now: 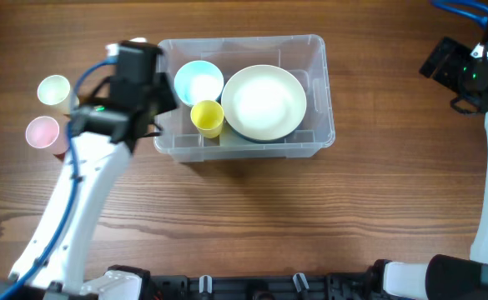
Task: Pack container
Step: 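Move the left gripper back to the pink cup and grasp it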
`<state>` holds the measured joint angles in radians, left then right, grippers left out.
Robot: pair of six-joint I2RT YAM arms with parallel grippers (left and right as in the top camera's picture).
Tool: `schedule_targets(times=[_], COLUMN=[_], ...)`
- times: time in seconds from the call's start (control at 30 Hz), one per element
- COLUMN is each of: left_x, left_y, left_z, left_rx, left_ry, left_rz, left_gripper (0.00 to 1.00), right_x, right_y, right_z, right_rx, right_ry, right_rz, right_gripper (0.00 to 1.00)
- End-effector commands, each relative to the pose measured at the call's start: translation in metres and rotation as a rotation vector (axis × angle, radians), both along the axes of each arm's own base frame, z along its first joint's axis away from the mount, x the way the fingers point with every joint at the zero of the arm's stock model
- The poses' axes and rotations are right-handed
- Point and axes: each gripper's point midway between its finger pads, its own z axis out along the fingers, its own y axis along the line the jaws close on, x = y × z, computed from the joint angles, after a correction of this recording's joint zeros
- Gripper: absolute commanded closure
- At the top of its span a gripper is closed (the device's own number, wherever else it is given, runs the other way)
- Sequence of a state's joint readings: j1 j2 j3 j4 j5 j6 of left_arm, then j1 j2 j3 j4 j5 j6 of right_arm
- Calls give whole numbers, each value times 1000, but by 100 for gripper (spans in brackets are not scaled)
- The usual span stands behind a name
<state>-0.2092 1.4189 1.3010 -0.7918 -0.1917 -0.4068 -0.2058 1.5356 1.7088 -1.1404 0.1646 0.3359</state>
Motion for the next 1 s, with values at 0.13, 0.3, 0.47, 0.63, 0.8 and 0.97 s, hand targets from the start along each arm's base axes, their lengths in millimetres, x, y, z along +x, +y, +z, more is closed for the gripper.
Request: schedule_targets(times=[0.13,0.3,0.47,0.63,0.8,0.97], left_x=[-41,-59,-41,-32,-28,-24], left_y=[166,216,233,236,238,239], left_z=[15,-5,-37,-81,-117,-147], left_rx=[79,75,169,164,151,143], left_ry=[26,97,193,305,386,439], left_rz=[462,606,476,445,435,428], left_gripper=[57,54,45,42,40,34], right_x=[1,1,1,1,1,1], right_y=[0,0,0,0,0,0], right_z=[-2,-2,-2,-2,-2,-2], right_rx=[9,9,9,9,9,9], right_ry=[-1,-1,-1,-1,-1,-1], right_rz=[-4,-4,-4,-4,-4,-4], right_gripper=[0,0,0,0,0,0])
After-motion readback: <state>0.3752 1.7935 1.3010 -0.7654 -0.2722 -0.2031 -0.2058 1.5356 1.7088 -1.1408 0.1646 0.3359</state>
